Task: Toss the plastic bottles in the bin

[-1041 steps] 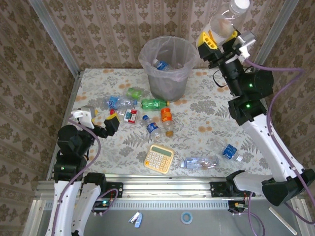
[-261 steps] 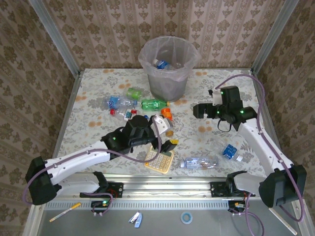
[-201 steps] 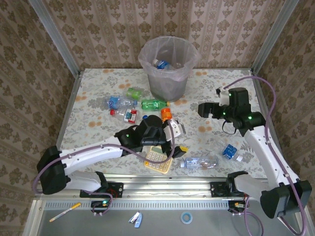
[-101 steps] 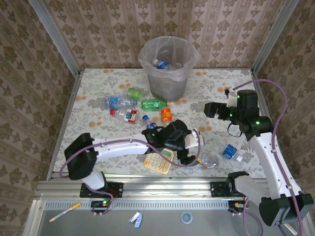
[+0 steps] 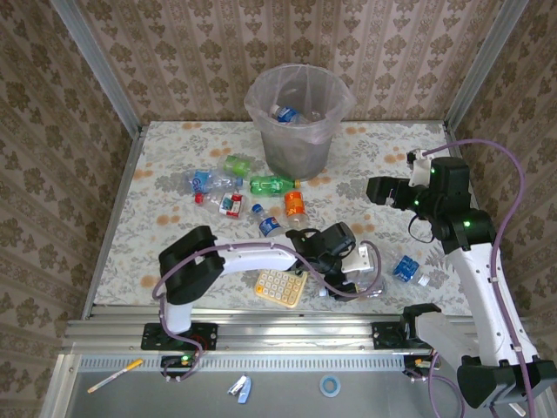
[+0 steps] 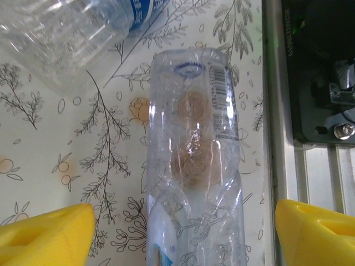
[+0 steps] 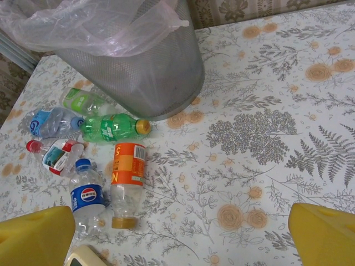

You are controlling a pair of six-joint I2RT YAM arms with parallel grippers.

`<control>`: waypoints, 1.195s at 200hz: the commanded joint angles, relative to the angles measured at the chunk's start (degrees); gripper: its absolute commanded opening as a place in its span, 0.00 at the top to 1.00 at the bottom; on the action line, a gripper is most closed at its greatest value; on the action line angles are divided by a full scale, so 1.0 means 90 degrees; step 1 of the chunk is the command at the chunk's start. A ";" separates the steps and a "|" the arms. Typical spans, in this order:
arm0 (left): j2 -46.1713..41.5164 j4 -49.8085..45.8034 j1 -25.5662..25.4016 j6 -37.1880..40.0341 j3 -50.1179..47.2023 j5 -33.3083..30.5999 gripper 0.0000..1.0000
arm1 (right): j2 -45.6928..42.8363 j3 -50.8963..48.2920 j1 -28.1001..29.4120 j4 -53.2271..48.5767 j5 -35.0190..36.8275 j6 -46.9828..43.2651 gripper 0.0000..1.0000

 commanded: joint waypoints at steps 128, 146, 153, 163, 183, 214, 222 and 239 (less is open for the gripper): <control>0.0892 -0.0961 -0.0087 0.0263 0.0498 -0.0503 0.24 | -0.0016 0.0007 -0.0089 -0.0031 -0.0130 0.0192 0.00; 0.0889 -0.0902 -0.0087 0.0244 0.0438 -0.0622 0.28 | -0.0016 -0.0008 -0.0096 -0.0021 -0.0143 0.0212 0.00; 0.0862 -0.0834 -0.0087 0.0235 0.0383 -0.0664 0.29 | -0.0020 -0.0009 -0.0095 -0.0028 -0.0142 0.0211 0.00; 0.0839 -0.0769 -0.0087 0.0227 0.0335 -0.0693 0.31 | -0.0019 -0.0030 -0.0095 -0.0013 -0.0142 0.0212 0.00; 0.0866 -0.0748 -0.0087 0.0224 0.0323 -0.0741 0.36 | -0.0026 -0.0070 -0.0095 0.0006 -0.0141 0.0223 0.00; 0.0878 -0.0707 -0.0087 0.0207 0.0284 -0.0823 0.39 | -0.0040 -0.0120 -0.0095 0.0017 -0.0141 0.0253 0.00; 0.0878 -0.0702 -0.0087 0.0204 0.0274 -0.0841 0.40 | -0.0055 -0.0134 -0.0095 0.0024 -0.0141 0.0249 0.00; 0.0889 -0.0702 -0.0087 0.0209 0.0262 -0.0849 0.40 | -0.0062 -0.0150 -0.0095 0.0026 -0.0137 0.0256 0.00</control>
